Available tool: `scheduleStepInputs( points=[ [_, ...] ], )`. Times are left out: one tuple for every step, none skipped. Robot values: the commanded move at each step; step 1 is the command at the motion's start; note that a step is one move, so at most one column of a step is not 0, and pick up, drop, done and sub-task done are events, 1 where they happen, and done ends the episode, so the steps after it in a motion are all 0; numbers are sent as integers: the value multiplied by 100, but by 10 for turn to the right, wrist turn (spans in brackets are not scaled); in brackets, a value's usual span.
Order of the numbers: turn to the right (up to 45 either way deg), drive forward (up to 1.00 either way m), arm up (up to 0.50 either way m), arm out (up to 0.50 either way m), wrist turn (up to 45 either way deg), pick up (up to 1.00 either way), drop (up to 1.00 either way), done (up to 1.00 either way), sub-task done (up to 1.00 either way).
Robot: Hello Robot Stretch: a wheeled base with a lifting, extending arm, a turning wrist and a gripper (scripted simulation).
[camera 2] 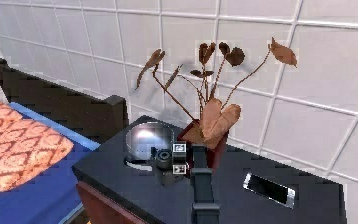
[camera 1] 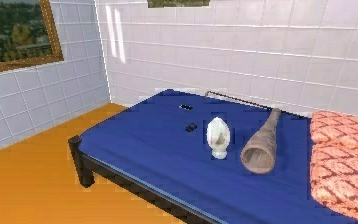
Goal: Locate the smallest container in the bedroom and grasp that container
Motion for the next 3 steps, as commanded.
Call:
scheduleStepInputs(
  points=[
    [0,0,0,0,0,100,0,0,0],
    [0,0,10,0,0,0,0,0,0],
    [0,0,0,0,0,0,0,100,0]
  ],
)
